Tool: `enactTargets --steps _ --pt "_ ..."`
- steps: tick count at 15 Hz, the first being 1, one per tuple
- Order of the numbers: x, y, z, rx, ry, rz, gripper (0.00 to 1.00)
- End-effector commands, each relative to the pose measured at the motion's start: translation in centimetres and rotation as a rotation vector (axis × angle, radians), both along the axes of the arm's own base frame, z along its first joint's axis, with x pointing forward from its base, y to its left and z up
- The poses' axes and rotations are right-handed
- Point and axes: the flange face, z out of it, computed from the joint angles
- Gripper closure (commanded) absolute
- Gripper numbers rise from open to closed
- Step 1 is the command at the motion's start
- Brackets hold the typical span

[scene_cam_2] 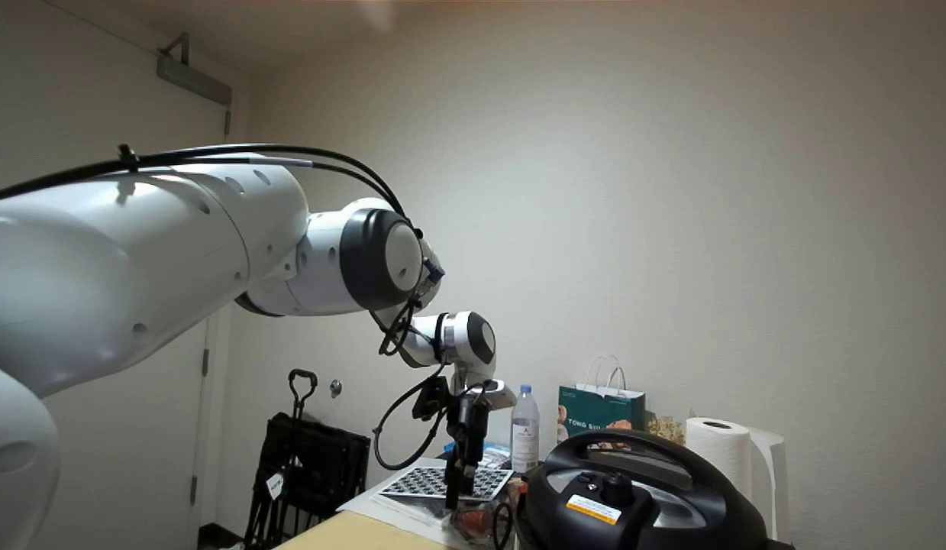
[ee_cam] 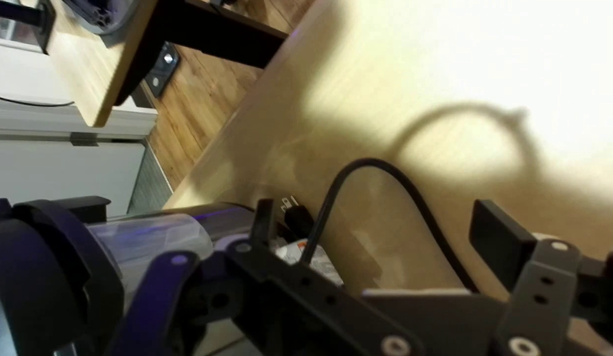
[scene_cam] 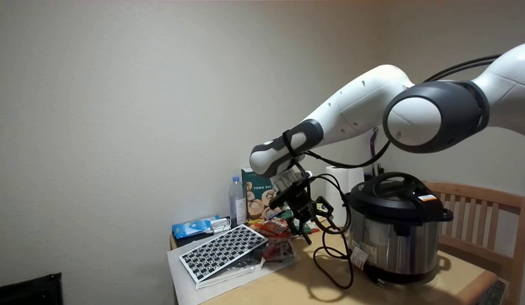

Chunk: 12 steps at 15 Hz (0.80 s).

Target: Move the black cable to the right

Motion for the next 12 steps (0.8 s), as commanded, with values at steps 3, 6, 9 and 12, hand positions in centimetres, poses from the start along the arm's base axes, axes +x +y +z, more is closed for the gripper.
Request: enactTargets --steps 3,6,9,12 --pt "0.3 0.1 1.7 -0.009 -0.062 -0.005 0.00" --pt "0.0 0.1 1.5 -0.011 -0.060 -0.006 0.00" --pt "0.1 2.4 4.5 -0.002 -0.140 0.059 0.00" --pt "0.0 5.0 8.0 0.011 -0.230 0.111 0.00"
